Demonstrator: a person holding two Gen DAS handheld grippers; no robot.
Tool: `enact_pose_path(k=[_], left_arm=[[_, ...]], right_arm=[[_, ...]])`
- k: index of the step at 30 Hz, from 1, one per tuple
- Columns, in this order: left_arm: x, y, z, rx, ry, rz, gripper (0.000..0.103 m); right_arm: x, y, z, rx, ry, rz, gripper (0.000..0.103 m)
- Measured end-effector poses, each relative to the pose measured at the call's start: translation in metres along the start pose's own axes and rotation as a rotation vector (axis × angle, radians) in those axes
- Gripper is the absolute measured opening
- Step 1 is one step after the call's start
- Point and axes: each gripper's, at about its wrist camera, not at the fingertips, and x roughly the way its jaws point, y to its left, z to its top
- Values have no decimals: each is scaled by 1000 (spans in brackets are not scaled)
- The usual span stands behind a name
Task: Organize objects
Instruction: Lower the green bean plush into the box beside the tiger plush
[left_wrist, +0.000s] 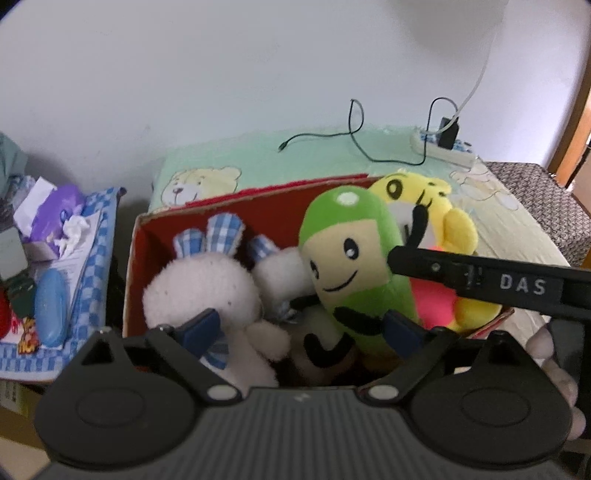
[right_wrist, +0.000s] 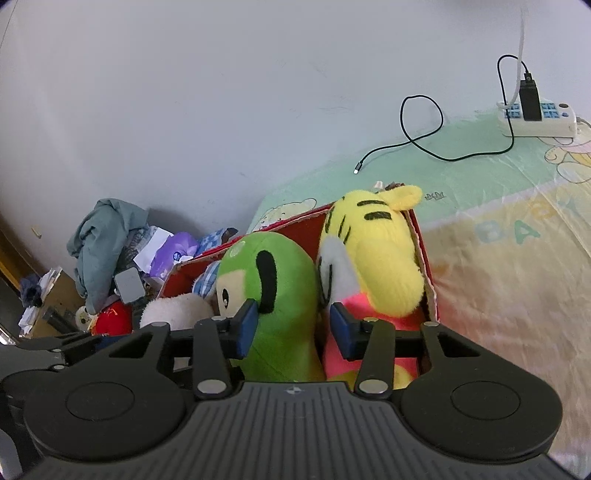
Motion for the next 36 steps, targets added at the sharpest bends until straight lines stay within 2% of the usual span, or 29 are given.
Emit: enact_pose_path(k=[6, 15, 17, 36], left_arm=[[4, -3, -3, 1, 14, 43, 95], [9, -6, -8, -1, 33, 59, 96], [12, -6, -10, -1, 42, 58, 103], [19, -16, -14, 36, 40, 99, 103]], right_arm=[[-4, 0, -8, -19, -16, -16, 46], [-5, 5, -15, -39, -43, -43, 46], [-5, 5, -17, -43, -48, -49, 45], [-5, 12, -28, -80, -82, -81, 46]])
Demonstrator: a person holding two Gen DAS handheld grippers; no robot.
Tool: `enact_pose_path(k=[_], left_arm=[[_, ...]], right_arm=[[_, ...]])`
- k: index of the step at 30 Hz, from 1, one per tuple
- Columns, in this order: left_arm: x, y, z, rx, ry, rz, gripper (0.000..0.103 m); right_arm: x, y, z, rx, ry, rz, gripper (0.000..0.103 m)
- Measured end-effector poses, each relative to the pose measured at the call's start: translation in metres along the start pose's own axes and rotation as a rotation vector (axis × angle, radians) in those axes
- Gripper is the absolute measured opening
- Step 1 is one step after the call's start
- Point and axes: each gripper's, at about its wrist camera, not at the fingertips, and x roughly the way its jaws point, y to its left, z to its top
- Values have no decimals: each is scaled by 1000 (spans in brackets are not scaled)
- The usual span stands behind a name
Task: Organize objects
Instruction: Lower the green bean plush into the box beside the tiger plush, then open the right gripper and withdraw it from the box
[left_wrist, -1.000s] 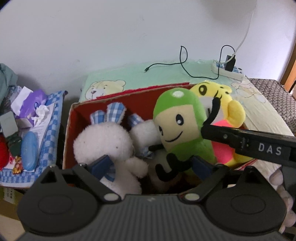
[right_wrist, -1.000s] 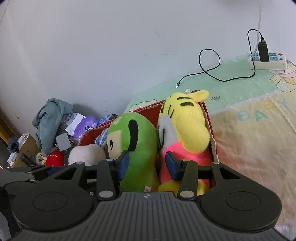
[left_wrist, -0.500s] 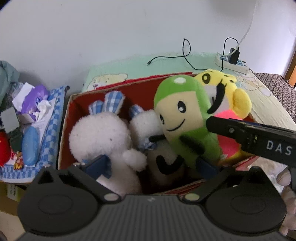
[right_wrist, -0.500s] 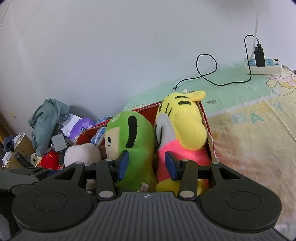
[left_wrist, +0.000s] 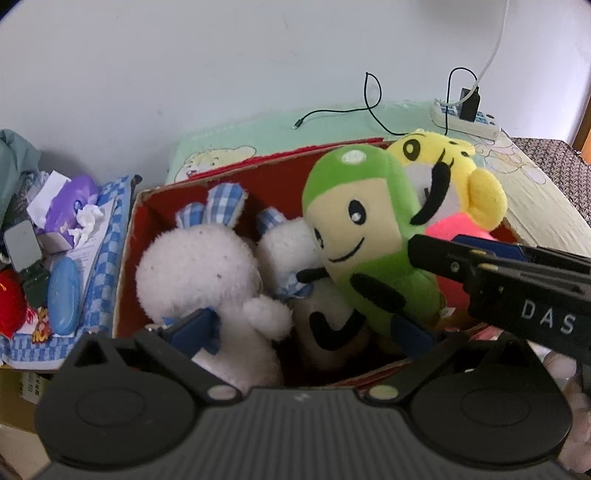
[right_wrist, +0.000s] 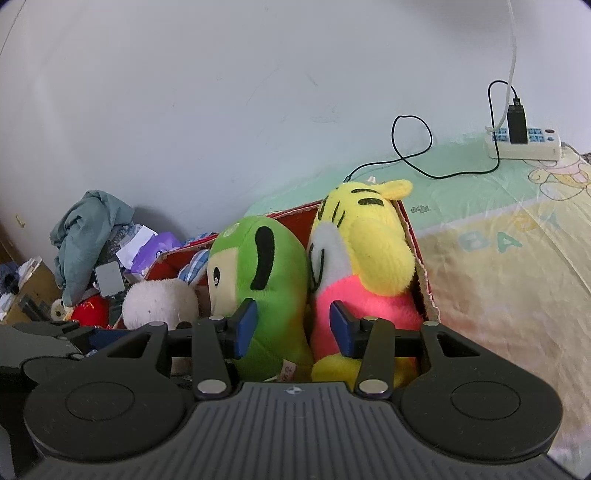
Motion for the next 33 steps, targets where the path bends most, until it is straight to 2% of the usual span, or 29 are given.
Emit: enact_pose_path(k=[22, 30, 33], left_arm=[[4, -9, -2, 23, -19, 65, 103], [1, -6, -2, 13, -18, 50, 103], [-2, -2, 1, -4, -5, 37, 103]], right_arm=[[-4, 5, -4, -19, 6, -17, 46], [-5, 5, -4, -7, 8, -11, 46], [-9, 5, 0, -7, 25, -5, 50]])
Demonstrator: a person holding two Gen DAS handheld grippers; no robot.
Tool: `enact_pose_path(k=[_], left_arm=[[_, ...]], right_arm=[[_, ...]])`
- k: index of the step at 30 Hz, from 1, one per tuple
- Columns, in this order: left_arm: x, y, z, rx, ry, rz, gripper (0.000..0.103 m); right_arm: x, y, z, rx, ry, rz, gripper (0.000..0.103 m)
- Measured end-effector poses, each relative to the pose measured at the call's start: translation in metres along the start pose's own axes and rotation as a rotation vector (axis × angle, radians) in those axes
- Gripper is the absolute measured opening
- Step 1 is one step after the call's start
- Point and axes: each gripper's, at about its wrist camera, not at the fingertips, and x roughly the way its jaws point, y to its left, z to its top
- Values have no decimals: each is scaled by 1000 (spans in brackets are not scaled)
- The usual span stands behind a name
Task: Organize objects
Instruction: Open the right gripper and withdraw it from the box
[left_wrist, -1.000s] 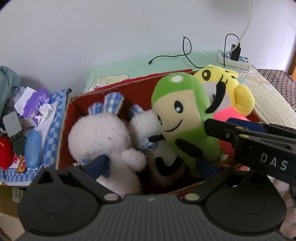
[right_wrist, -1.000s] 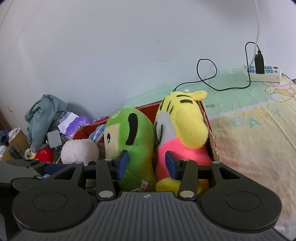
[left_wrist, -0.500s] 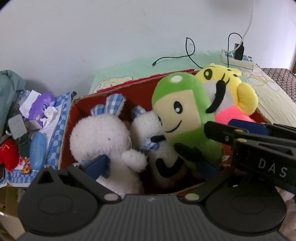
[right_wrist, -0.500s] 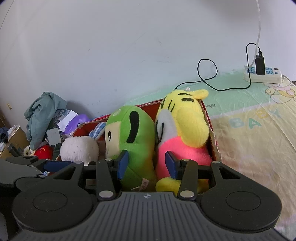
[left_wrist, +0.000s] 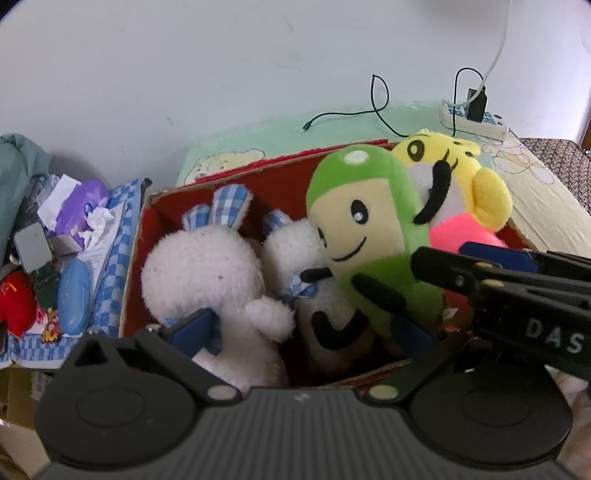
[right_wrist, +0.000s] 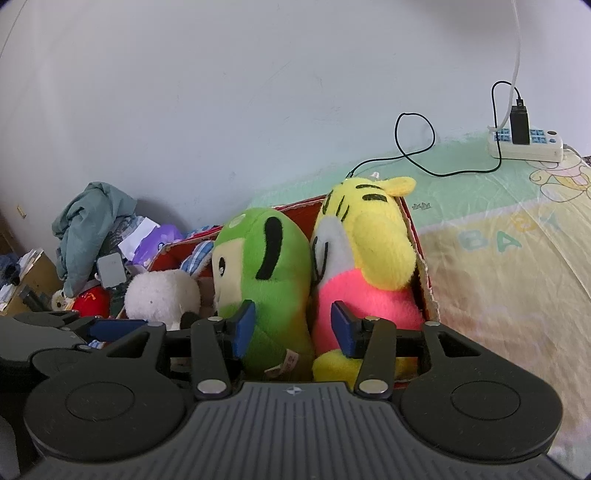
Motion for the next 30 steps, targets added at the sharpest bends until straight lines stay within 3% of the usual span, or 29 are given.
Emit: enact_pose_path(k=[4, 11, 20, 30], left_arm=[[-4, 0, 1, -2, 5, 47, 101], [-12, -4, 1, -15, -7, 55, 101], [-28, -16, 6, -25, 2, 100, 101], [-57, -71, 13, -4, -43, 119, 101]], right_arm=[[-12, 2, 3, 11, -13, -14, 53], [-29, 9, 1, -15, -60, -104, 60], [-47, -2, 11, 21, -84, -207, 60], [-70, -41, 19, 43, -49, -374, 64]])
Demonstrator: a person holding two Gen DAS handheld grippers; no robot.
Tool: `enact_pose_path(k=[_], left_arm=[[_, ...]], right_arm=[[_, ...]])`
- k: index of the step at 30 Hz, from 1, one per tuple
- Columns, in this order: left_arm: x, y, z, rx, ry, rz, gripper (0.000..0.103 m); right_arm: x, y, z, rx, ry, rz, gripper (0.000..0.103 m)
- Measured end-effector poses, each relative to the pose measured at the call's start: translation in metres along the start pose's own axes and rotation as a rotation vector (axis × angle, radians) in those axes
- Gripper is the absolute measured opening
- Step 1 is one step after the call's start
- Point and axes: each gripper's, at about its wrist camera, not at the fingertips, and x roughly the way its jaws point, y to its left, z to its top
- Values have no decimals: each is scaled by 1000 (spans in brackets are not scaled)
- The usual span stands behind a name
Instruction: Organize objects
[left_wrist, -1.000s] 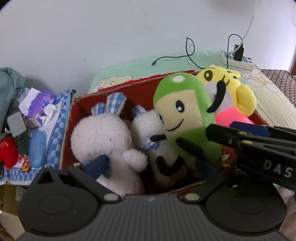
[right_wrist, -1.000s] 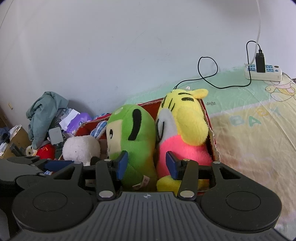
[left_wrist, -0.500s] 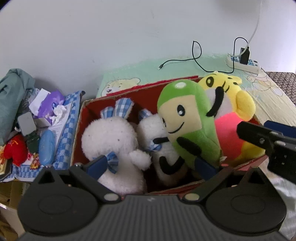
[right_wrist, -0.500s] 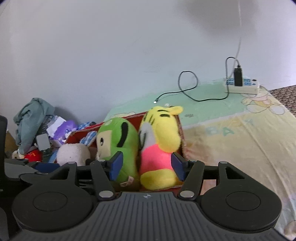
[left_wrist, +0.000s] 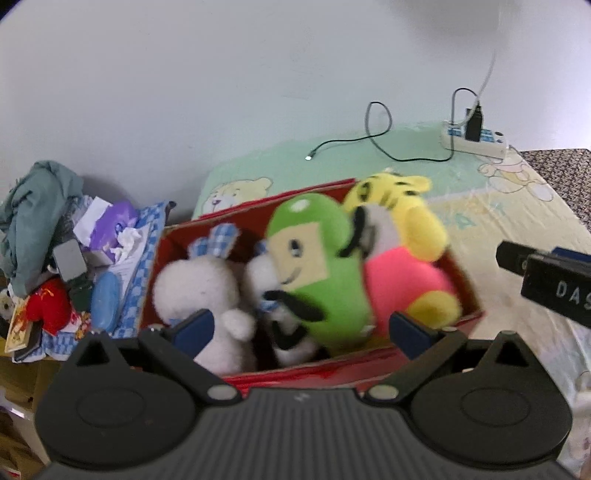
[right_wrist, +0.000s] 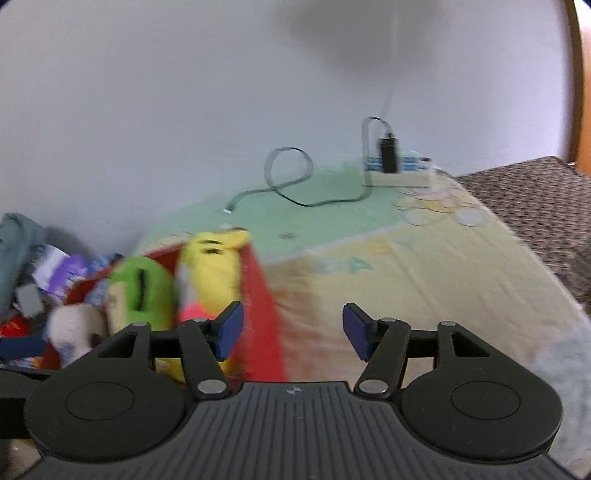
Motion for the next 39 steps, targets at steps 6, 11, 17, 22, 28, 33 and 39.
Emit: enact_pose_path(k=[6, 11, 17, 22, 28, 33, 39], left_arm=[[-8, -36, 1, 19, 4, -12, 101], [-11, -56, -2, 20, 19, -4, 101], [-10, -64, -9, -10, 54, 16, 101], [-7, -61, -16, -57, 87, 40, 101], [-8, -43, -30, -119, 117, 91, 101], [-7, -16, -30, -149, 114, 104, 101], [-4, 18, -21, -161, 96, 89, 101]], right_arm=[[1, -32, -2, -7, 32, -77, 67], [0, -49, -4, -14, 55, -87, 67], [2, -56, -6, -42, 83, -82, 72], [5, -52, -8, -74, 97, -29, 74], [6, -33, -9, -124, 100, 30, 78], [5, -6, -7, -140, 92, 60, 79], [3, 29, 0, -157, 69, 66, 79]])
